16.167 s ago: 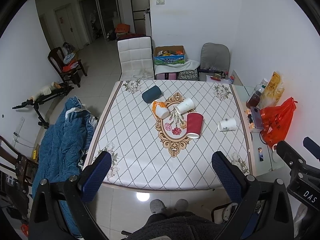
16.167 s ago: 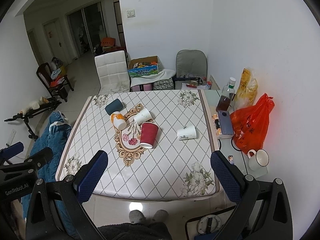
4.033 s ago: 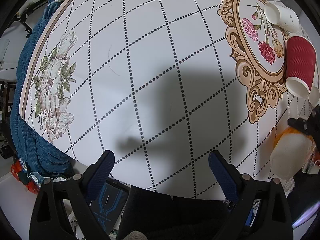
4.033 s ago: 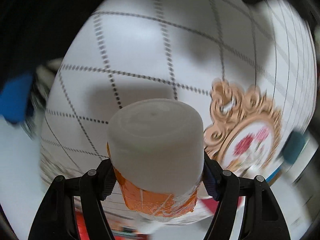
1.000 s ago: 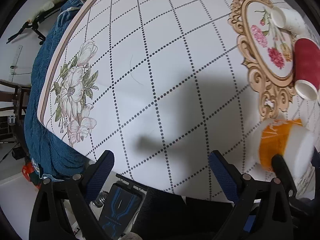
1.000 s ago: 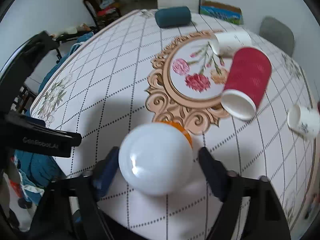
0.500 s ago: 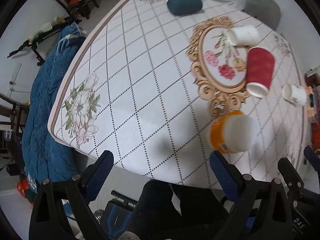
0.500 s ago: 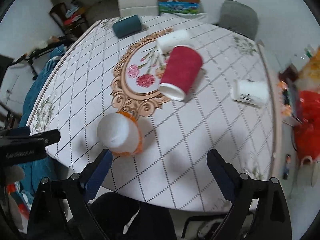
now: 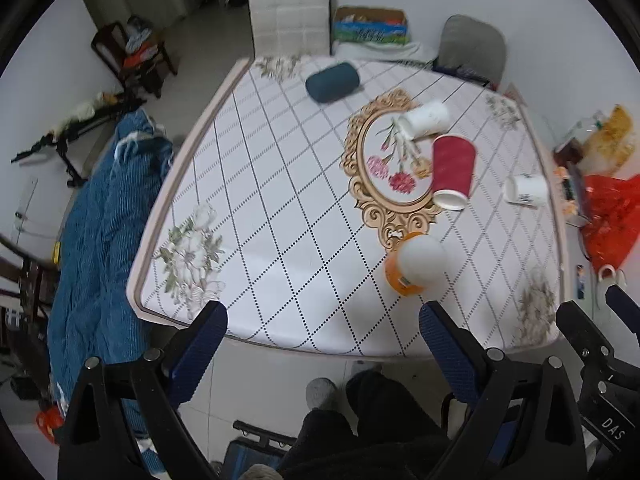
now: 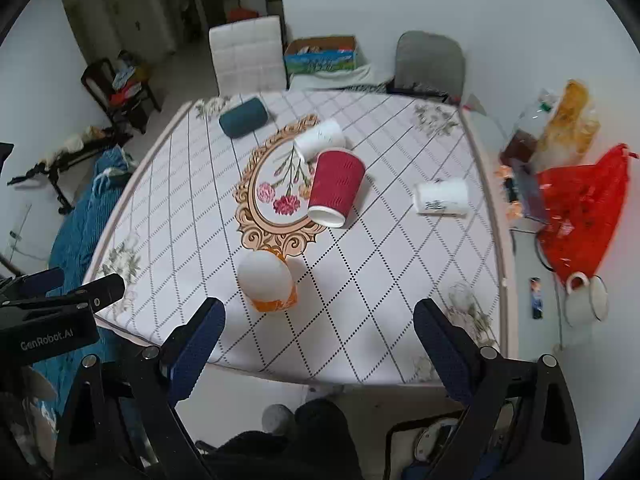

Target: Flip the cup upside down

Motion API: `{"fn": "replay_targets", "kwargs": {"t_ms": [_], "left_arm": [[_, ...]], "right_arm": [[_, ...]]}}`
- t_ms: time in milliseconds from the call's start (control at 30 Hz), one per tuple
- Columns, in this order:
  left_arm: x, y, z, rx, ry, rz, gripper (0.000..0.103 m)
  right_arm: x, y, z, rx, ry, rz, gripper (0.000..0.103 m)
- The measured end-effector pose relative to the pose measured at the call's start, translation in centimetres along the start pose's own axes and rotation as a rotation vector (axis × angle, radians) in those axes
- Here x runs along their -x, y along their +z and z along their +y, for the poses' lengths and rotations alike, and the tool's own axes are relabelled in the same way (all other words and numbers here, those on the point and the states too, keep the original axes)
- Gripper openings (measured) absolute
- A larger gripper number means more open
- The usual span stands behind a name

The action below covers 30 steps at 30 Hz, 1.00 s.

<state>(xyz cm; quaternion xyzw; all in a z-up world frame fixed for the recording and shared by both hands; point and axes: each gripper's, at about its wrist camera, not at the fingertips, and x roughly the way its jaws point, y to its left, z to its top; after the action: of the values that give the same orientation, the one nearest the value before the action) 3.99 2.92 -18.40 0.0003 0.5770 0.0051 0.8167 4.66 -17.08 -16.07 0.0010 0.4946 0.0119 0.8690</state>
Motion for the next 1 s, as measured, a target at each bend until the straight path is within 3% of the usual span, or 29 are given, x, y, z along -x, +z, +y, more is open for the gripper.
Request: {"fn": "replay_targets", "kwargs": {"t_ms": [300,600,1000], "left_arm": [[8.3,-3.5,1.4,-0.057,-0.053,-0.109,0.098],[15.5,-6.8,2.1,-0.063,-0.059,-0.204,0.098],[19.8,-9.3,0.9,-0.043,-0.049,-0.272,0.098]], "right_arm": [[10.7,-3.8,1.9,-0.049,-0.033,-0.094,0.097],[19.9,-6.6,2.5,-0.052,-0.046,-0.175,0.1],[25.8,-8.0,1.5,-0.038,-0.035,-0.234,0.1]]}}
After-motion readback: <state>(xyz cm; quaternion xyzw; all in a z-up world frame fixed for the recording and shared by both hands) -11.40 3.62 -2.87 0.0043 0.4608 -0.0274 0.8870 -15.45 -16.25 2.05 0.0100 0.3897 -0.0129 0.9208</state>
